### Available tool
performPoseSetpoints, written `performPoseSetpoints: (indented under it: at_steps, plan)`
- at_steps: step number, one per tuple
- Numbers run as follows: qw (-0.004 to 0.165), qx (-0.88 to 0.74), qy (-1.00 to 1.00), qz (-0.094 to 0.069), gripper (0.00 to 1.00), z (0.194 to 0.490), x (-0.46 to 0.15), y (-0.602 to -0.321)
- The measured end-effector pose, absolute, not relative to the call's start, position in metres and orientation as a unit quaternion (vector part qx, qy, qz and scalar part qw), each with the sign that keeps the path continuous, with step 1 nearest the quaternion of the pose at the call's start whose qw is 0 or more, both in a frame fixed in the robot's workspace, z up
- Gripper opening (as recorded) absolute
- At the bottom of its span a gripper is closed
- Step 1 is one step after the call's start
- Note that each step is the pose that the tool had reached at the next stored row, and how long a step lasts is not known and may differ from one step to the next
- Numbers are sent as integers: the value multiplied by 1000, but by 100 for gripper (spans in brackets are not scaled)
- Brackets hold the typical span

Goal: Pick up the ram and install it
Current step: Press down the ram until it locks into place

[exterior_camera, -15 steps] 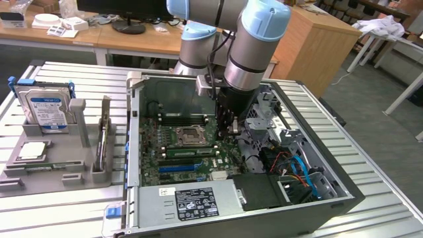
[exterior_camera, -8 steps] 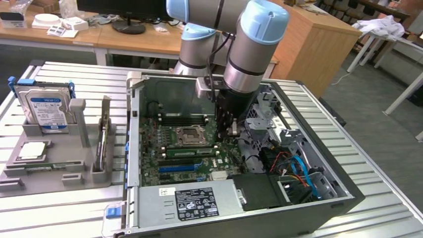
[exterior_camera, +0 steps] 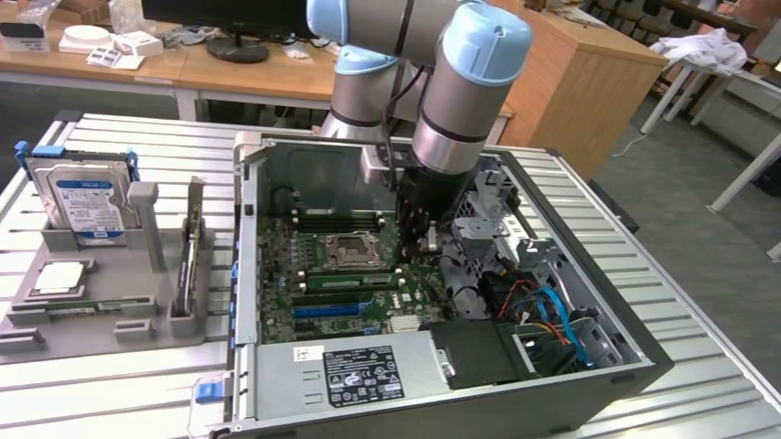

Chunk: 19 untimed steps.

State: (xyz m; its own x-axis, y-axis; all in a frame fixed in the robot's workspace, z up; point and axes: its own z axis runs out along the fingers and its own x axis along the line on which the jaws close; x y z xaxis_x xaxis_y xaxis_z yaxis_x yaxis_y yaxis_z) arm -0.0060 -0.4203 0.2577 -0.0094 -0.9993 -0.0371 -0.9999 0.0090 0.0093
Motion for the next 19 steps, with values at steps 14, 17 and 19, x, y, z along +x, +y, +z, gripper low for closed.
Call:
performPoseSetpoints:
  at_steps: [14, 17, 19]
  plan:
    - [10, -704, 710, 16, 11, 250, -6, -420]
    - [10, -704, 710, 16, 11, 249, -6, -420]
    - [10, -704, 710, 16, 11, 248, -6, -420]
